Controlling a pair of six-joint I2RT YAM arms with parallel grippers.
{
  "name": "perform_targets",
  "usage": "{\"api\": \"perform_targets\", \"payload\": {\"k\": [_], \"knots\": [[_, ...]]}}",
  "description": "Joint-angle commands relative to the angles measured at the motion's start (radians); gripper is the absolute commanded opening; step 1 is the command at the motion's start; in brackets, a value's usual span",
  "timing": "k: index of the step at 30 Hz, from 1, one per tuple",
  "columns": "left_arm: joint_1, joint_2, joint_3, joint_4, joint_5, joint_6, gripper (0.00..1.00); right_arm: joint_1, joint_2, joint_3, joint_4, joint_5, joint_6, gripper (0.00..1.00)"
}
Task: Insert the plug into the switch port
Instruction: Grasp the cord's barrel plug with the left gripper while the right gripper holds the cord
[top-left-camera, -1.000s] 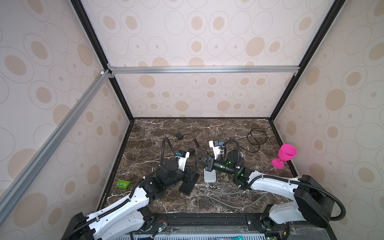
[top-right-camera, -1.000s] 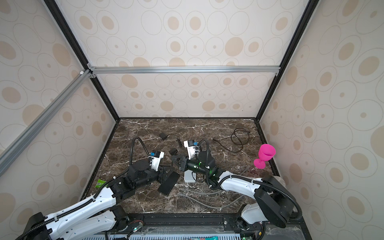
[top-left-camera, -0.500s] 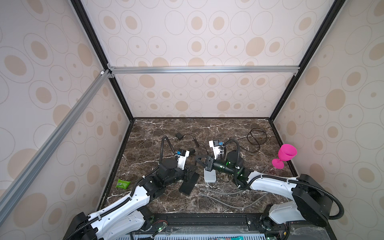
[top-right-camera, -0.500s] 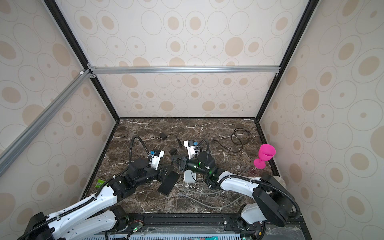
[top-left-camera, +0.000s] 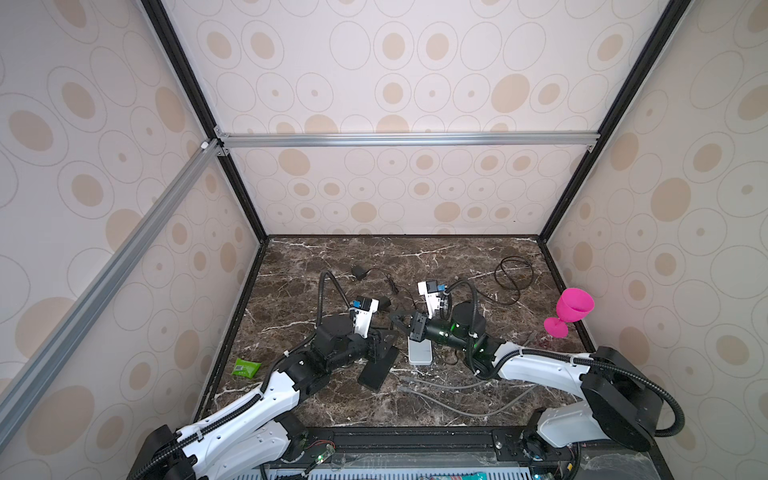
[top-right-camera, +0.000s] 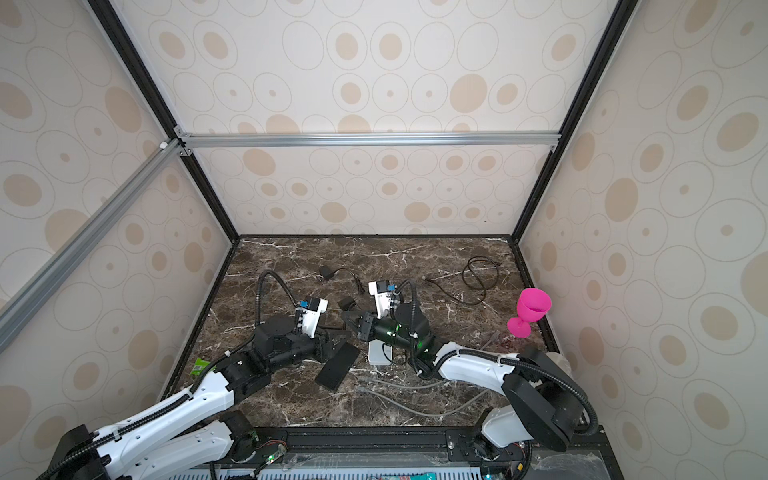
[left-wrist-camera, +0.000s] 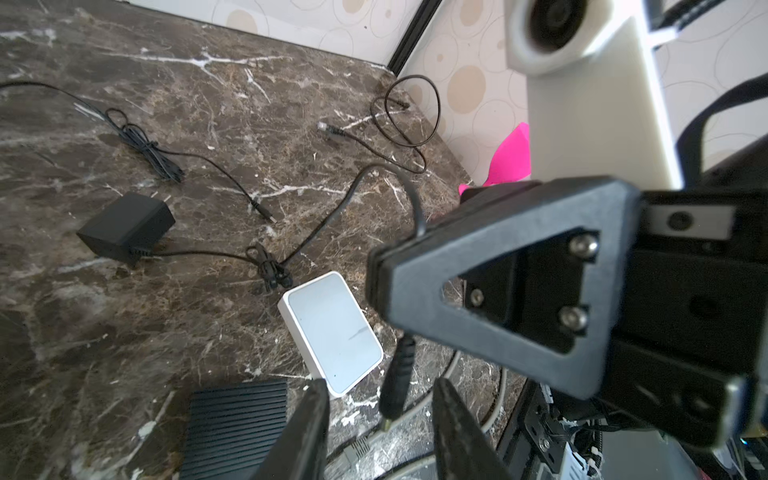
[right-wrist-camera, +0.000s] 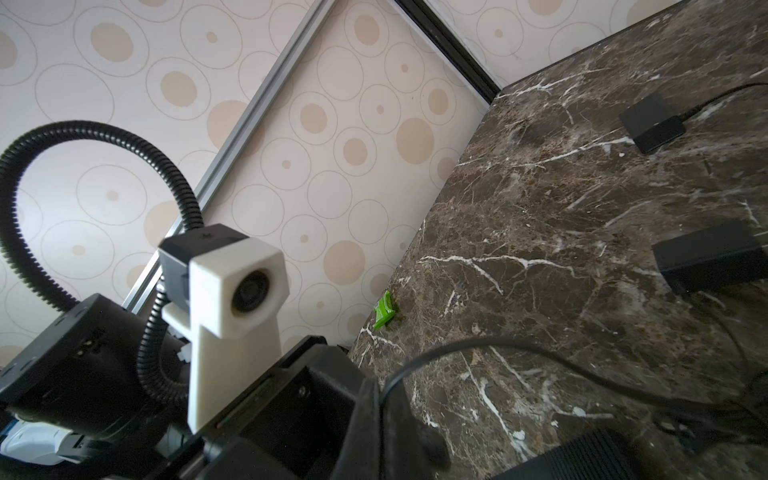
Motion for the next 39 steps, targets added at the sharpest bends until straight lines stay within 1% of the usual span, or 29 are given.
{"api": "perform_targets", "payload": {"k": [1,3,8,14,17,21,27,29,34,39], "knots": [[0.009,-0.020,0.010,0.045,0.011,0.004,0.45,0.009,0.009,-0.014,0.006,0.006,0.020,0.00],[0.010,-0.022,0.008,0.046,0.011,0.003,0.44,0.010,0.008,-0.016,0.003,0.010,0.019,0.00],[0.011,-0.014,0.004,0.041,0.008,0.006,0.37,0.008,0.013,-0.017,0.022,0.009,0.033,0.00],[0.013,0.004,-0.012,0.057,0.014,0.000,0.37,0.008,0.023,-0.023,0.083,0.013,0.076,0.00],[0.016,0.005,-0.020,0.070,0.022,-0.003,0.32,0.007,0.031,-0.025,0.113,0.013,0.093,0.00],[0.017,0.013,-0.025,0.077,0.036,-0.001,0.26,0.008,0.035,-0.019,0.118,0.012,0.098,0.00],[0.020,0.012,-0.025,0.077,0.037,-0.001,0.25,0.008,0.036,-0.018,0.116,0.009,0.098,0.00],[0.022,0.011,-0.025,0.077,0.036,-0.001,0.21,0.007,0.037,-0.019,0.113,0.008,0.097,0.00],[0.026,0.011,-0.027,0.072,0.031,-0.001,0.00,0.007,0.035,-0.019,0.103,0.004,0.090,0.00],[0.028,0.004,-0.031,0.065,0.024,-0.001,0.00,0.008,0.025,-0.021,0.087,0.005,0.078,0.00]]}}
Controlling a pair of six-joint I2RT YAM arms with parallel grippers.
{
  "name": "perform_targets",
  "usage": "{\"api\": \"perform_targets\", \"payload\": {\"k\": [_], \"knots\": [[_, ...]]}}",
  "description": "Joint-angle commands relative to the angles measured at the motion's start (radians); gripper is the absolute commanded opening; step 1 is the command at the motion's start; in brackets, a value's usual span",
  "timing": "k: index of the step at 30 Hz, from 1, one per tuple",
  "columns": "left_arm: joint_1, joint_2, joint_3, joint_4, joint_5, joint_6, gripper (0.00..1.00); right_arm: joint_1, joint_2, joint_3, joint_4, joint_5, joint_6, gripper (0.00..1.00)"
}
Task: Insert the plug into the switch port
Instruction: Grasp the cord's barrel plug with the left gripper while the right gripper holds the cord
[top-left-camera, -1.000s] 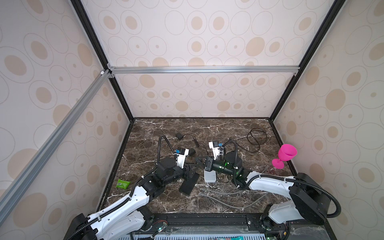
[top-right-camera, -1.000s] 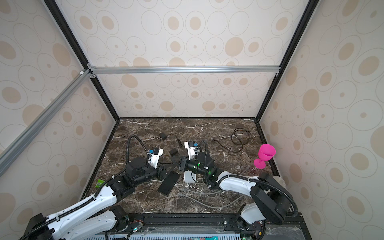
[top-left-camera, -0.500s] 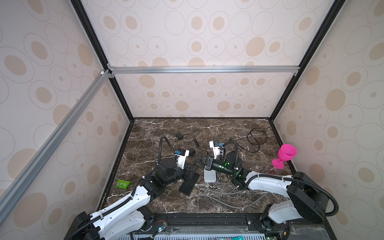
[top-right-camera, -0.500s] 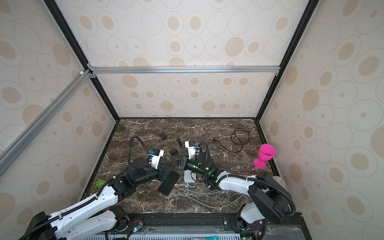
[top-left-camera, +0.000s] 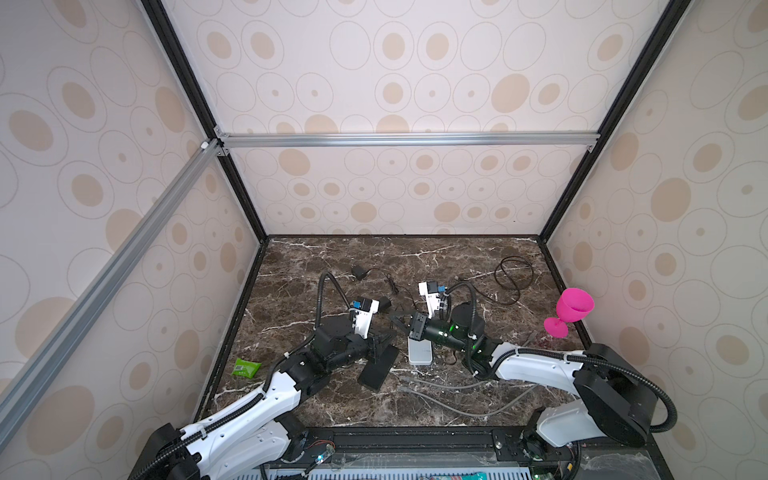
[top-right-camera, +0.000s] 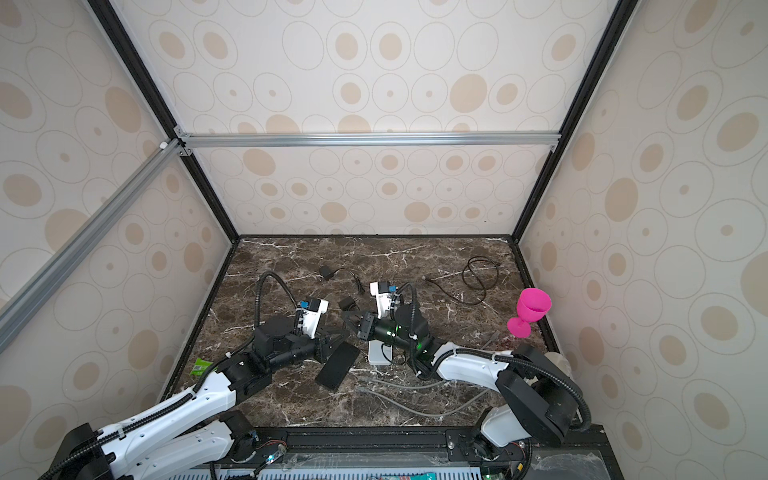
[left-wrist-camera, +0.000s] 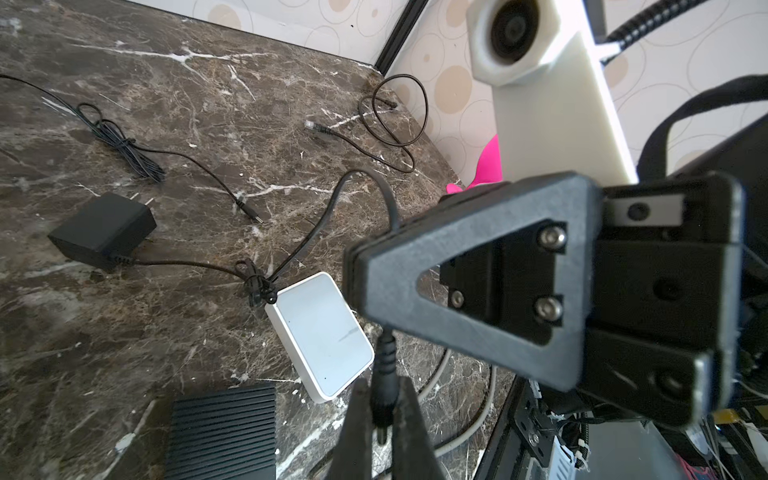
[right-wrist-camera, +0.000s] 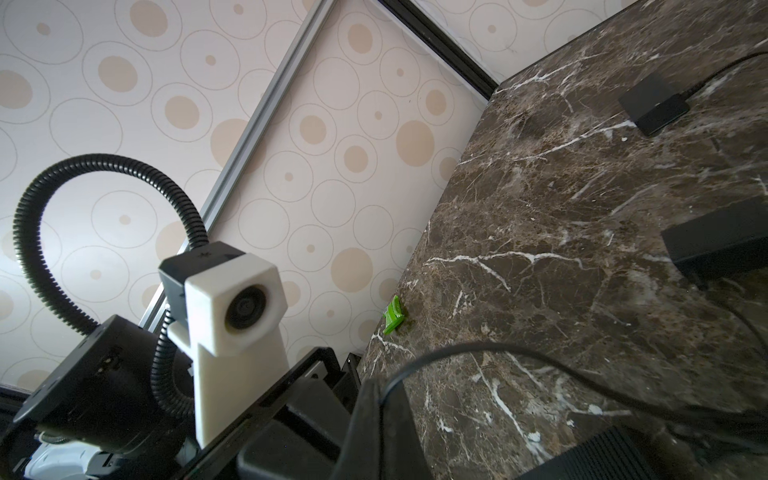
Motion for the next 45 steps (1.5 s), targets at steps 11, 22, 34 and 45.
{"api": "perform_targets", "payload": {"k": [11,22,34,45], "knots": [[0.014,0.076,0.223,-0.391,-0.162,0.198,0.00,-0.052,-0.169,0.234,-0.965,0.018,-0.346,0.43],[0.015,0.262,0.441,-0.659,-0.148,0.430,0.00,-0.088,-0.224,0.368,-1.344,-0.003,-0.583,0.40],[0.012,0.223,0.389,-0.595,-0.039,0.420,0.00,-0.091,-0.098,0.221,-0.806,-0.174,0.024,0.34],[0.011,0.218,0.382,-0.614,-0.014,0.448,0.00,-0.091,-0.096,0.311,-0.937,-0.164,-0.141,0.30]]}}
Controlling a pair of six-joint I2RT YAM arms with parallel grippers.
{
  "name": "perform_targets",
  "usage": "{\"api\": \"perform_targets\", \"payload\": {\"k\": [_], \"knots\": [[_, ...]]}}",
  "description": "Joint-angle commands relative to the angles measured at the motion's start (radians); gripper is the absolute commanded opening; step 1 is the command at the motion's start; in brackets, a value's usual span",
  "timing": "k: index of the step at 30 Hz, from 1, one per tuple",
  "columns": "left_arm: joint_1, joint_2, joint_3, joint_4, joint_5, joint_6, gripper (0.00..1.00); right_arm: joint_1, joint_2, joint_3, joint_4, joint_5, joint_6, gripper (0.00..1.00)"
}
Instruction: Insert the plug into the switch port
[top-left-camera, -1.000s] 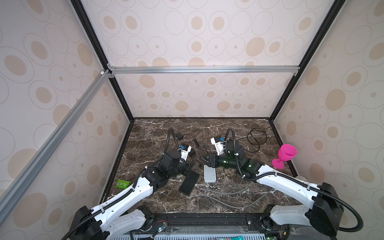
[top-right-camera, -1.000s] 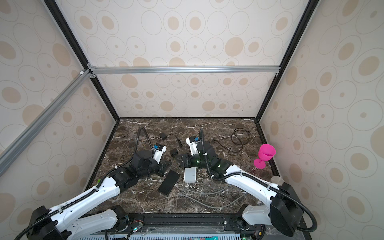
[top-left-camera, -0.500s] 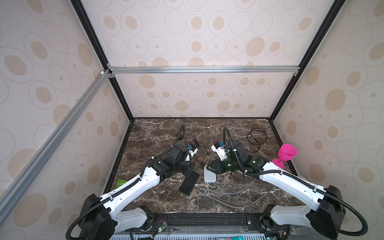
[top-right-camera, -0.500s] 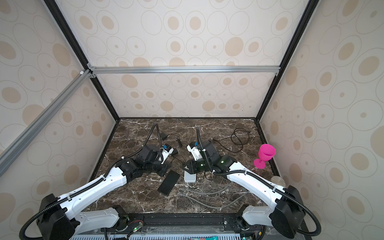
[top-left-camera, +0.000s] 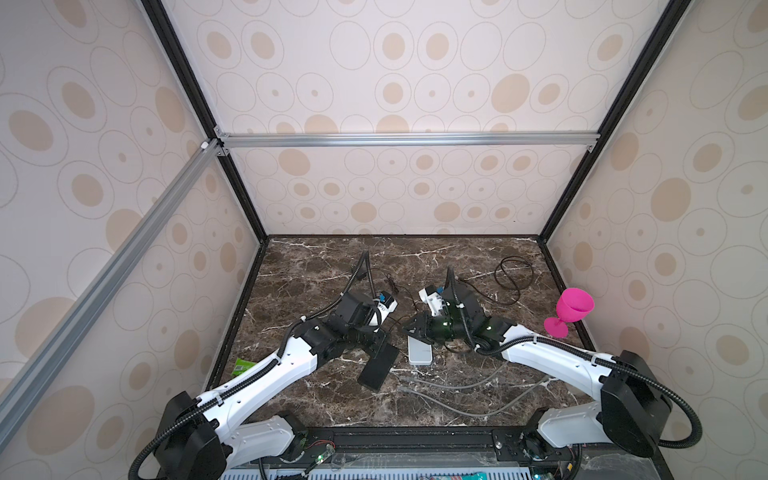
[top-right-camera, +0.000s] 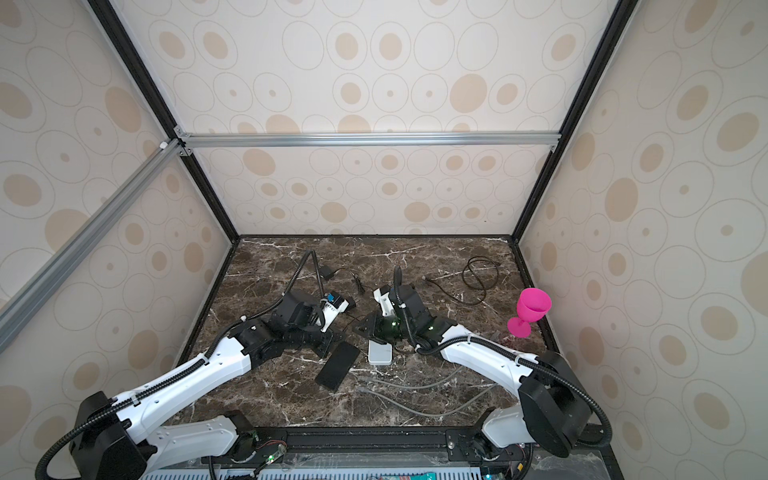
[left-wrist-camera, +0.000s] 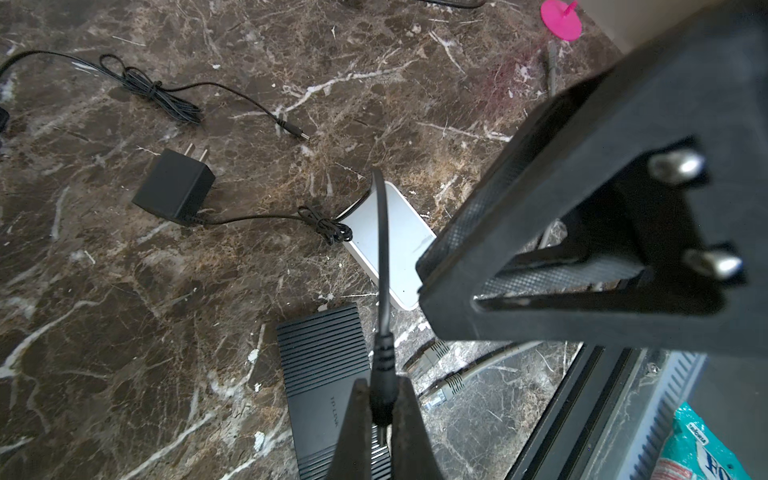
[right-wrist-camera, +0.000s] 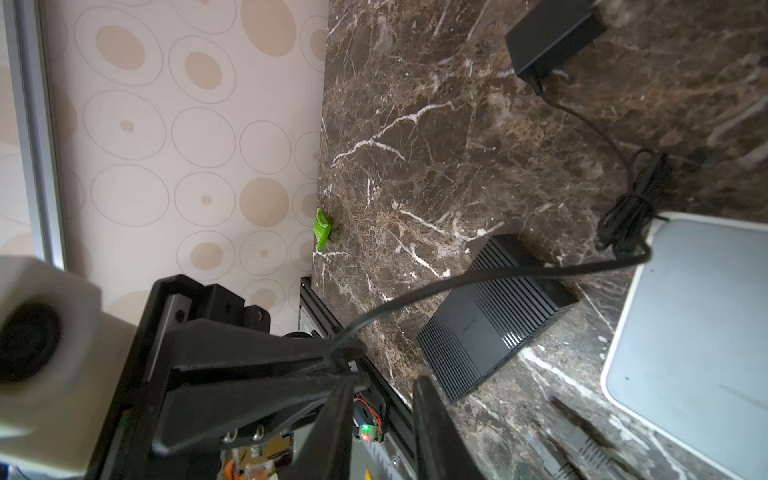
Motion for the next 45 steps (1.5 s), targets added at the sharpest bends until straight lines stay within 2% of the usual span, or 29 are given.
{"api": "perform_targets", "payload": {"k": [1,3,4,6,8,11,13,15,18,20,24,26,28,30,33,38,45], "knots": [[0.004,-0.013,0.015,-0.028,0.021,0.053,0.00,-0.005,-0.040,0.096,-0.155,-0.016,-0.257,0.32],[0.004,-0.012,0.033,-0.050,0.044,0.077,0.00,-0.001,-0.087,0.135,-0.291,-0.009,-0.536,0.35],[0.004,-0.014,0.042,-0.059,0.055,0.087,0.00,0.000,-0.116,0.137,-0.343,0.015,-0.635,0.35],[0.004,-0.016,0.060,-0.079,0.079,0.114,0.00,0.001,-0.183,0.131,-0.429,0.110,-0.771,0.35],[0.004,-0.014,0.075,-0.095,0.094,0.136,0.00,0.002,-0.242,0.116,-0.470,0.149,-0.903,0.35],[0.003,-0.008,0.082,-0.096,0.112,0.148,0.00,0.010,-0.334,0.063,-0.466,0.182,-1.098,0.35],[0.003,0.008,0.084,-0.095,0.135,0.146,0.00,0.037,-0.413,-0.002,-0.443,0.167,-1.306,0.35],[0.000,0.029,0.087,-0.100,0.154,0.144,0.00,0.096,-0.505,-0.086,-0.402,0.184,-1.560,0.44],[-0.007,0.050,0.098,-0.114,0.172,0.144,0.00,0.134,-0.601,-0.173,-0.383,0.178,-1.893,0.44],[-0.009,0.067,0.119,-0.136,0.168,0.146,0.00,0.158,-0.611,-0.179,-0.399,0.230,-2.030,0.42],[-0.012,0.105,0.162,-0.188,0.158,0.148,0.00,0.233,-0.563,-0.154,-0.421,0.430,-2.209,0.34],[-0.013,0.129,0.181,-0.205,0.174,0.150,0.00,0.264,-0.516,-0.133,-0.431,0.486,-2.267,0.35],[-0.012,0.157,0.195,-0.219,0.205,0.150,0.00,0.273,-0.449,-0.084,-0.471,0.499,-2.252,0.37],[-0.015,0.188,0.212,-0.233,0.219,0.151,0.00,0.294,-0.372,-0.022,-0.522,0.531,-2.227,0.36],[-0.017,0.220,0.219,-0.239,0.279,0.149,0.00,0.340,-0.306,0.017,-0.481,0.611,-2.223,0.35],[-0.016,0.255,0.213,-0.233,0.378,0.140,0.00,0.342,-0.241,0.075,-0.469,0.561,-2.247,0.36],[-0.017,0.259,0.213,-0.230,0.396,0.136,0.01,0.341,-0.139,0.179,-0.602,0.590,-2.216,0.30]]}}
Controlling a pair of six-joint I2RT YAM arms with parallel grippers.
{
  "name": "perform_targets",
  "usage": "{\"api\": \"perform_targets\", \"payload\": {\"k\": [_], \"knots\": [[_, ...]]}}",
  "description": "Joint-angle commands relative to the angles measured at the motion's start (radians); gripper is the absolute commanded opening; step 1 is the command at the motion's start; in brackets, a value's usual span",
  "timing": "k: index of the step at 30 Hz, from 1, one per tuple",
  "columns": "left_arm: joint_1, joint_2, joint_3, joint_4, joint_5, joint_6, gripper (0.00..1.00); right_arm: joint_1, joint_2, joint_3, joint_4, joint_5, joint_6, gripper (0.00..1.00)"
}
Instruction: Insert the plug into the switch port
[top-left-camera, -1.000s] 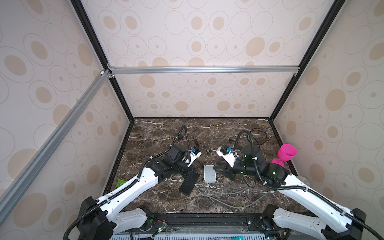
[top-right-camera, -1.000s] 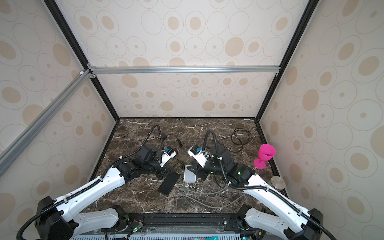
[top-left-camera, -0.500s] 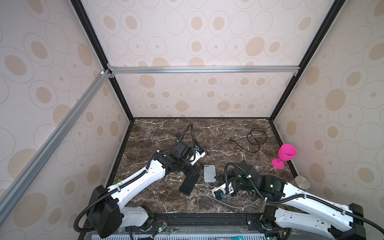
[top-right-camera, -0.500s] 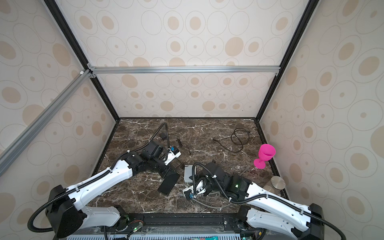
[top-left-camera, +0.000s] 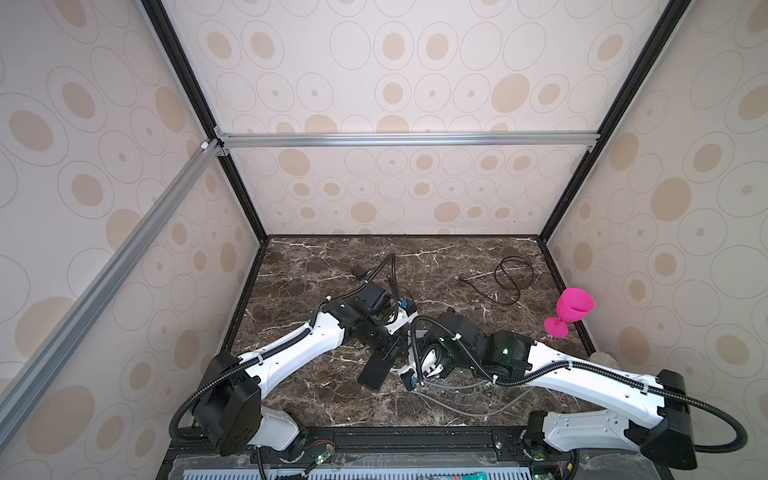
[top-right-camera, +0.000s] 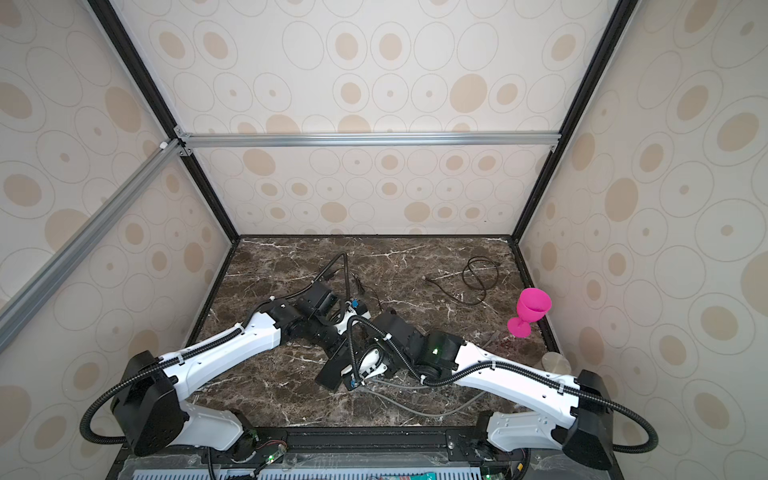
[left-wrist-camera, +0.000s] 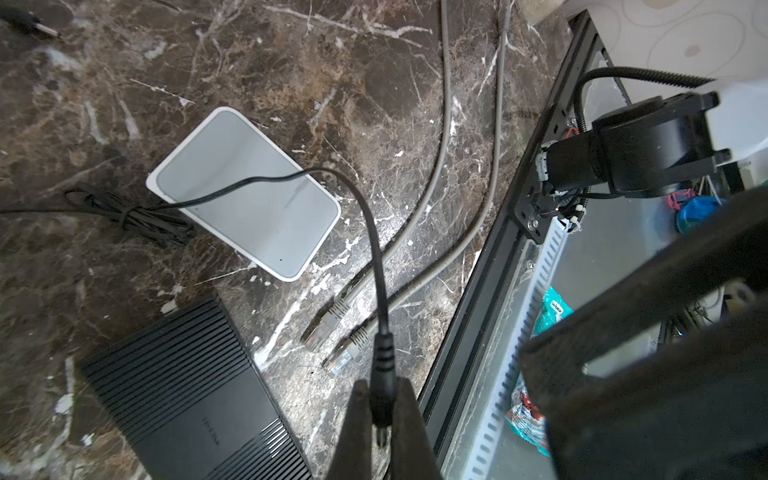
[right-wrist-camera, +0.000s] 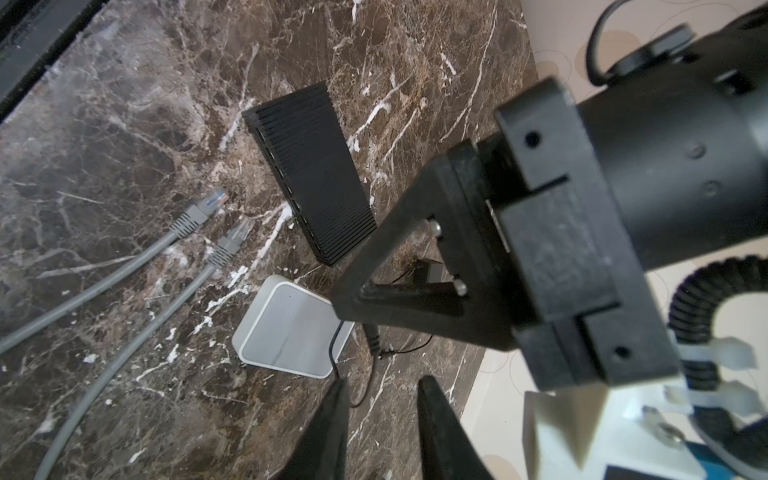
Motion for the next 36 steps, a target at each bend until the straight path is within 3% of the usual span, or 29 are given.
{"api": "perform_targets", "payload": {"k": [1,8,24,36], "knots": [[-0.003,0.001,0.030,-0.026,0.042,0.019,0.01,0.003,0.032,0.043,-0.105,-0.002,0.000,0.29],[-0.003,-0.019,0.029,-0.024,0.048,0.020,0.01,-0.001,0.104,0.083,-0.152,0.015,0.016,0.24],[-0.011,-0.026,0.017,-0.016,0.064,0.016,0.01,-0.002,0.140,0.085,-0.063,0.101,0.034,0.23],[-0.022,-0.020,0.022,-0.021,0.055,0.019,0.00,-0.002,0.164,0.080,-0.088,0.079,0.048,0.18]]}}
